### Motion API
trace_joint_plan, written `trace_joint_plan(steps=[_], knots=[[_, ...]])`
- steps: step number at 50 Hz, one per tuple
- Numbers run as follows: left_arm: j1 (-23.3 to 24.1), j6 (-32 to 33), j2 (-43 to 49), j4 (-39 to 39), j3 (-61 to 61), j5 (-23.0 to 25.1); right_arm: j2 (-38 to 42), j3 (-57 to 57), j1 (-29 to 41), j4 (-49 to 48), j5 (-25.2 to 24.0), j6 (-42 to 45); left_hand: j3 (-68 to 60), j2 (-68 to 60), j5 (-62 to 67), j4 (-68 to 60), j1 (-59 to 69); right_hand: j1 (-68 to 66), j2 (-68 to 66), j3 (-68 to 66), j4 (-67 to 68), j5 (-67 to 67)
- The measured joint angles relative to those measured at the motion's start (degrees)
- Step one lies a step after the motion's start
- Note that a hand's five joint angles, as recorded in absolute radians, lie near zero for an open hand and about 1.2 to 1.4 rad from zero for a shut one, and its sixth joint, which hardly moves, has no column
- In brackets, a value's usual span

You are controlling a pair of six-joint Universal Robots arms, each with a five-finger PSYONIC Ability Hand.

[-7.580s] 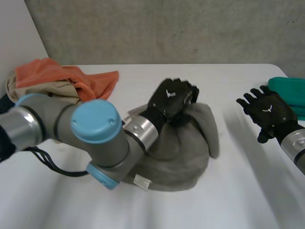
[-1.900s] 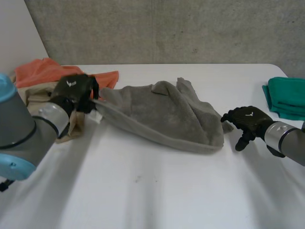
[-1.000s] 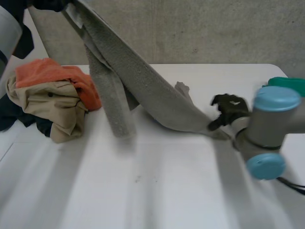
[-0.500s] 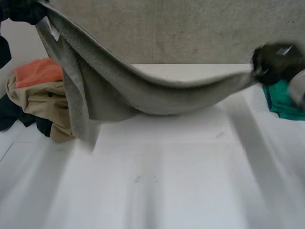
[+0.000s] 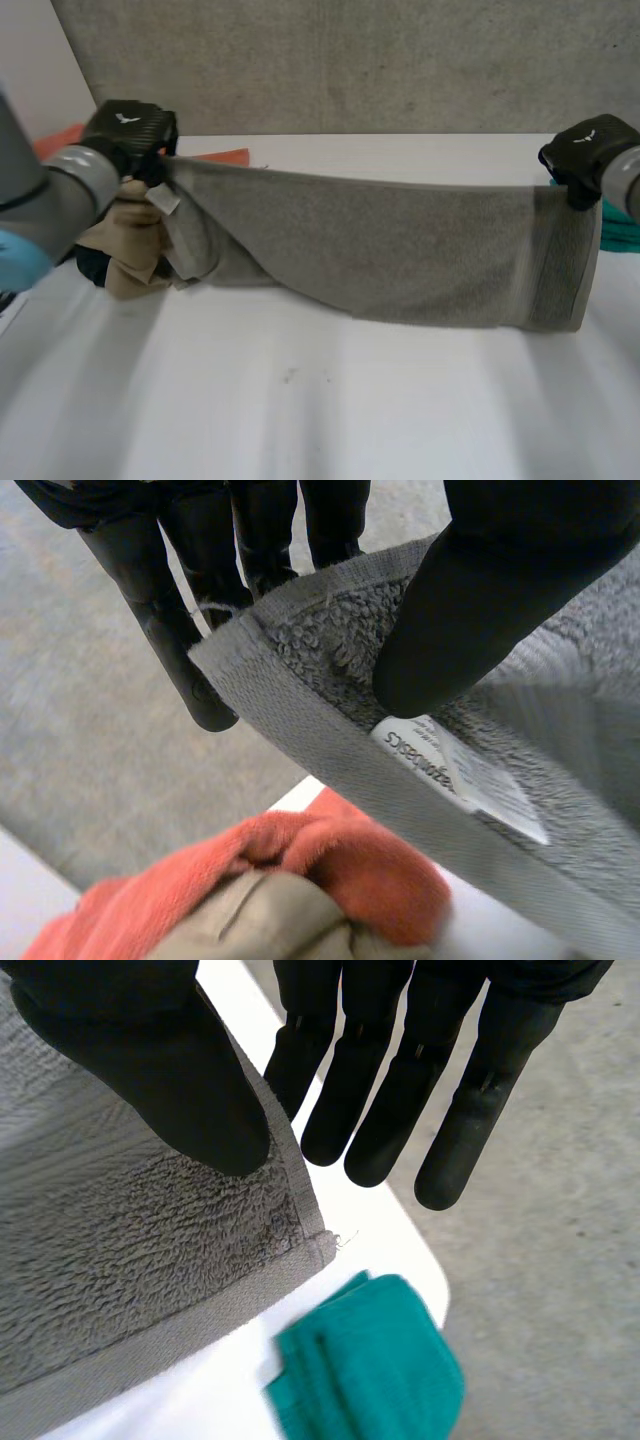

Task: Fold the laundry.

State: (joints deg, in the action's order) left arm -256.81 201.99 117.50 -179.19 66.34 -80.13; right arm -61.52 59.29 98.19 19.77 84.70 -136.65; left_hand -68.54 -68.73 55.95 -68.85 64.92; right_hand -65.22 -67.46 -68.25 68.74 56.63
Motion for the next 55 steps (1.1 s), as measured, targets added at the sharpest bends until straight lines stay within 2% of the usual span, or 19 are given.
trace_joint_plan(steps=[4, 7, 10, 13, 16, 19, 24, 32, 35, 41, 46, 51, 52, 55], knots=[[1.51, 2.16, 6.3, -8.13, -6.58, -0.09, 4.73, -5.93, 0.86, -7.39, 2.29, -1.32, -0.03, -0.04, 0.0, 0.0, 0.0, 0.0, 0.0, -0.05, 0.01, 0.0], [2.33, 2.29, 8.88, -18.08, -11.88, -0.23, 6.18, -10.85, 1.45, -15.78, 4.31, -3.43, -0.03, -0.06, 0.0, -0.01, 0.0, 0.0, 0.0, -0.07, 0.02, 0.0], [2.87, 0.86, 9.33, -30.28, -16.02, -0.5, 4.98, -14.37, 1.95, -26.76, 6.75, -6.63, -0.03, -0.05, 0.0, -0.01, 0.0, 0.0, 0.0, -0.14, 0.02, 0.0], [2.94, -1.6, 8.08, -39.28, -17.79, -0.72, 2.23, -14.91, 2.21, -36.74, 8.26, -9.98, -0.03, -0.06, 0.0, -0.01, 0.0, 0.0, 0.0, -0.14, 0.02, 0.0], [2.64, -4.64, 6.11, -44.25, -17.97, -0.81, -0.77, -13.43, 2.14, -43.65, 8.84, -12.68, -0.03, -0.06, 0.0, -0.01, 0.0, 0.0, 0.0, -0.14, 0.03, 0.0], [2.15, -7.32, 4.23, -45.22, -16.22, -0.69, -3.15, -10.73, 1.97, -45.86, 8.37, -14.09, -0.03, -0.06, 0.08, -0.01, 0.0, 0.0, 0.0, -0.14, 0.03, 0.34], [1.24, -10.25, 0.26, -43.32, -6.86, 0.4, -5.65, -2.75, 1.75, -43.04, 4.79, -14.61, -0.03, -0.06, 0.42, -0.01, 0.0, 0.0, 0.0, -0.16, 0.03, 0.36], [1.09, -10.23, -1.42, -41.28, 9.48, 4.25, -5.15, 11.82, 1.47, -39.2, -1.95, -14.14, -0.04, -0.06, 0.42, -0.01, 0.0, 0.0, 0.0, -0.2, 0.04, 0.36], [1.21, -9.74, -0.49, -40.76, 12.95, 4.79, -3.75, 14.63, 1.39, -38.96, -3.16, -13.92, -0.04, -0.06, 0.42, -0.01, 0.0, 0.0, 0.0, -0.2, 0.04, 0.36], [1.72, -4.14, 4.03, -36.39, 21.55, 5.0, 4.06, 21.11, 1.19, -37.92, -5.03, -10.29, -0.04, -0.06, 0.42, -0.01, 0.0, 0.0, 0.0, -0.21, 0.05, 0.36], [1.98, 3.72, 3.62, -27.45, 25.87, 4.03, 5.56, 24.57, -0.04, -33.79, -5.13, -4.24, -0.04, -0.06, 0.47, -0.01, 0.0, 0.0, 0.0, -0.21, 0.04, 0.36], [2.05, 11.71, -2.29, -13.83, 30.17, 1.15, 2.17, 28.69, -2.37, -25.67, -4.83, 3.33, -0.04, -0.06, 0.42, -0.01, 0.0, 0.0, 0.0, -0.21, 0.05, 0.36], [2.12, 14.06, -5.31, -8.34, 31.8, -0.16, 0.38, 29.95, -3.13, -22.87, -4.68, 5.53, -0.04, -0.06, 0.42, -0.01, 0.0, 0.0, 0.0, -0.21, 0.05, 0.36], [2.32, 17.19, -10.9, 1.75, 35.06, -1.76, -6.53, 33.92, -6.4, -13.0, -4.54, 11.71, -0.04, -0.06, 0.42, -0.01, 0.0, 0.0, 0.0, -0.21, 0.05, 0.36]])
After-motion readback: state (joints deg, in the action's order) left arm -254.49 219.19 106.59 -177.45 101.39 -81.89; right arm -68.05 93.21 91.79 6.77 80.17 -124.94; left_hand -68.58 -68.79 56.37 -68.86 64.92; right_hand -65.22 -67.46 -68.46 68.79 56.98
